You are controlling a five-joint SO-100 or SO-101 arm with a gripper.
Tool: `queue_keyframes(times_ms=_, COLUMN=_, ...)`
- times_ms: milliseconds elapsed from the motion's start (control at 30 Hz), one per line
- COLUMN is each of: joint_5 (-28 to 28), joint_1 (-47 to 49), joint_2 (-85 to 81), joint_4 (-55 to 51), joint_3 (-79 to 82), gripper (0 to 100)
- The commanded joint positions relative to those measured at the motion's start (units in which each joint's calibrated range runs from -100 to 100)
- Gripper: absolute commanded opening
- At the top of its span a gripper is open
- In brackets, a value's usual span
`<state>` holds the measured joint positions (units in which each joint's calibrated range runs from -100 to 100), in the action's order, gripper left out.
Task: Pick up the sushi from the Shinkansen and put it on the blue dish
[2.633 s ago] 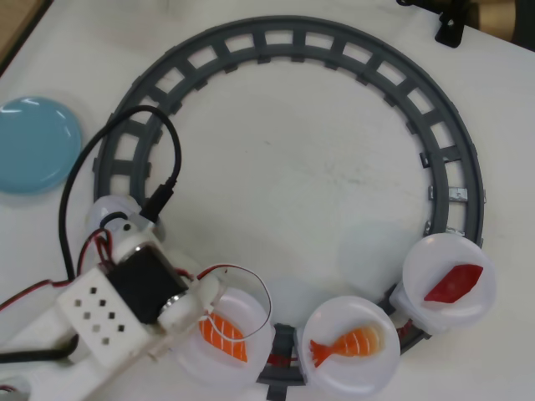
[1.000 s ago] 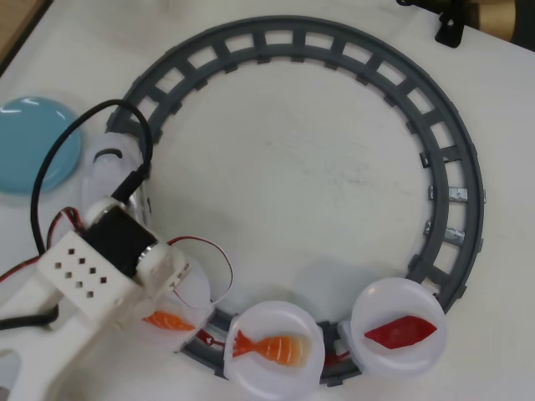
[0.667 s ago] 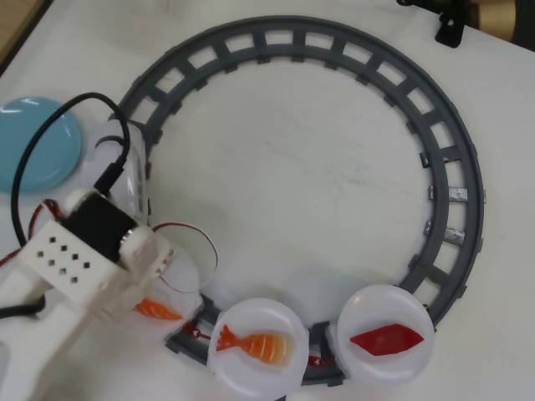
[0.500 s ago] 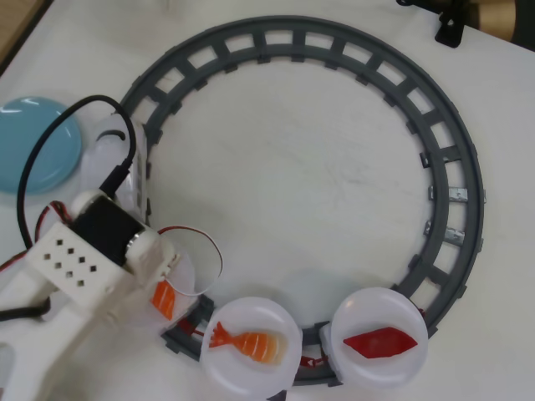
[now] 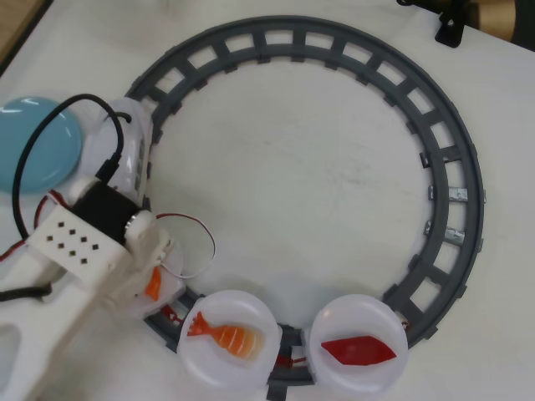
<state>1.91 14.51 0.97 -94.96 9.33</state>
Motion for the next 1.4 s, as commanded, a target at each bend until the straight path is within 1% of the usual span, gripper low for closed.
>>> queue_keyframes(times_ms=0, joint_5=-1.1, joint_1=2.0, joint_2=1.4, joint_4=0.1, joint_3=-3.4, gripper=19)
queue_keyframes(times_ms=33, joint_5=-1.3, joint_1=2.8, joint_2=1.5, joint_4=0.0, joint_3=-4.4, gripper=15)
queue_keyframes(times_ms=100, joint_5=-2.5, joint_1=4.2, joint_2=1.5, joint_4=-0.3, joint_3=-7.3, gripper=1)
queue_keyframes(times_ms=167, joint_5=-2.9, joint_1=4.7, joint_2=1.5, joint_4=-2.2, joint_3=-11.7, gripper=4)
queue_keyframes(times_ms=267, joint_5=-2.9, joint_1=4.8, joint_2=2.1, joint_4=-4.3, joint_3=-19.5, gripper=3)
queue_keyframes(times_ms=467, joint_5=-2.8, joint_1=5.4, joint_2=2.2, joint_4=-4.3, joint_3=-22.0, gripper=3)
queue_keyframes(times_ms=600, joint_5=-2.9, joint_1=8.4, joint_2=2.2, joint_4=-4.3, joint_3=-22.6, gripper=3)
queue_keyframes(times_ms=767, joint_5=-3.2, joint_1=14.8, joint_2=2.3, joint_4=-4.3, joint_3=-23.1, gripper=3)
queue_keyframes(times_ms=967, joint_5=-4.4, joint_1=22.1, joint_2=2.7, joint_4=-4.3, joint_3=-27.7, gripper=3)
queue_keyframes(times_ms=1367, joint_5=-4.5, joint_1=30.5, joint_2=15.1, joint_4=-4.3, joint_3=-42.0, gripper=3)
